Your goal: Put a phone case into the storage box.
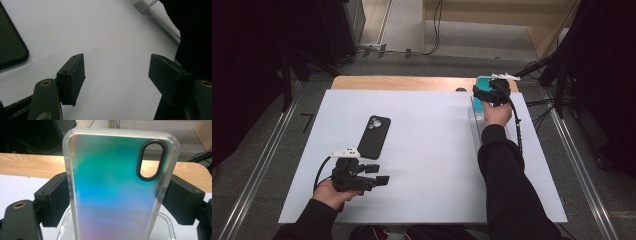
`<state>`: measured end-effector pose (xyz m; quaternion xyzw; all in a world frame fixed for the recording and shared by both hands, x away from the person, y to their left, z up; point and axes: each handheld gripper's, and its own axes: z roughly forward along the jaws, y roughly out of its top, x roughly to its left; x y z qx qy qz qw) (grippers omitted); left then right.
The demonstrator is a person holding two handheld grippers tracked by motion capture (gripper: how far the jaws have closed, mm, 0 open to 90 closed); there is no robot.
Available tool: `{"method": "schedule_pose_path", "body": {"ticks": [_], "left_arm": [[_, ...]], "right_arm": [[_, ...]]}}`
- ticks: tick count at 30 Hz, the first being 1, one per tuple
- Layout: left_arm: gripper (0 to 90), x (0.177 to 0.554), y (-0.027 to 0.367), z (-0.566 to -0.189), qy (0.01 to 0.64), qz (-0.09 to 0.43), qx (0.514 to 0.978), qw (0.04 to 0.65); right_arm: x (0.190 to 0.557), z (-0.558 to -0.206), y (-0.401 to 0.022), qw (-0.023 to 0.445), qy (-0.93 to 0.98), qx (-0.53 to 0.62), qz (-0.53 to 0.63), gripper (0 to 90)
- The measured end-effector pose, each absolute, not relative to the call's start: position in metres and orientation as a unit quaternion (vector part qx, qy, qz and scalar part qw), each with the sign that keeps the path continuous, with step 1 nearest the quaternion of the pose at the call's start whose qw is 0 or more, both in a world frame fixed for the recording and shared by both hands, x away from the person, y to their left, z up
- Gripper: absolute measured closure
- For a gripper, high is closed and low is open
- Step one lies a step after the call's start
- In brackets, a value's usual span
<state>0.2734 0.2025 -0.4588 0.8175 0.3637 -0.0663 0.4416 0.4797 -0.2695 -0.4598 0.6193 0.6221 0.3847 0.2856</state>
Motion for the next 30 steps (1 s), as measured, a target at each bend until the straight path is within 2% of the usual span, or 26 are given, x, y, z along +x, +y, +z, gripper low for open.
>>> {"method": "schedule_pose_path", "body": {"ticks": [28,30], "left_arm": [[29.5,0.2746,0.2024,-0.4592,0.365,-0.066,0.818,0.439],[29.4,0.2748,0.2023,-0.4594,0.368,-0.067,0.817,0.438]], "right_arm": [[0.482,-0.4654,-0.2697,0.265,0.633,0.62,0.38,9.3],[0.4813,-0.464,-0.2705,0.265,0.633,0.619,0.382,6.5]]}}
